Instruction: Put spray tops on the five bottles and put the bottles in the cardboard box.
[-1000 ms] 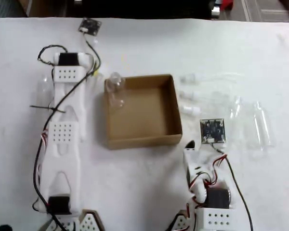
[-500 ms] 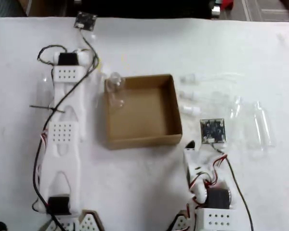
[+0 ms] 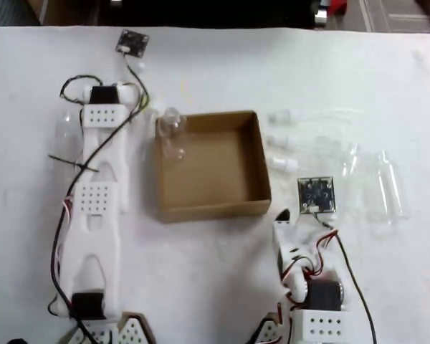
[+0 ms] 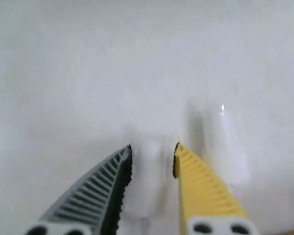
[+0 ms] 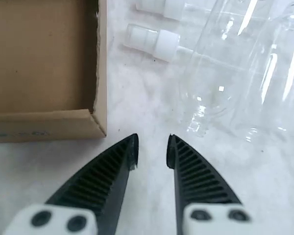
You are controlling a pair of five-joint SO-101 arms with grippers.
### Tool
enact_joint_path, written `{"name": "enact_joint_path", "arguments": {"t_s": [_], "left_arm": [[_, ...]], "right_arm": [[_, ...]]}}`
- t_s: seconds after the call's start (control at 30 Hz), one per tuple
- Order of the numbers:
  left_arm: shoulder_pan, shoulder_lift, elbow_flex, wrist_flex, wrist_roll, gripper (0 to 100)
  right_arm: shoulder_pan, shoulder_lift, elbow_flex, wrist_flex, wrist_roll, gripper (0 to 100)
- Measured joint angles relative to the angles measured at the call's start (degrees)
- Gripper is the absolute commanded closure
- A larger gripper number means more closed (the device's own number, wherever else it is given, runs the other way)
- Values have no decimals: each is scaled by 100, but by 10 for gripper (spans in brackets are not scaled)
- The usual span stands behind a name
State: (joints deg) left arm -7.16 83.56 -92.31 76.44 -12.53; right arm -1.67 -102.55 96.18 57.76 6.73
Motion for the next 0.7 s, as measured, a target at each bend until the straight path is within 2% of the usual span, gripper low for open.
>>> {"name": "enact_joint_path", "arguments": {"t_s": [0.33,0.57,0.7], "left_arm": [[0,-9,0,141,-53,857],[0,-26,-9,695,-642,862],[18,-53,-18,1011,-1064,954]], "right_arm": [[0,0,0,0,0,907],[0,0,0,0,0,907],[0,0,0,0,0,907]]}}
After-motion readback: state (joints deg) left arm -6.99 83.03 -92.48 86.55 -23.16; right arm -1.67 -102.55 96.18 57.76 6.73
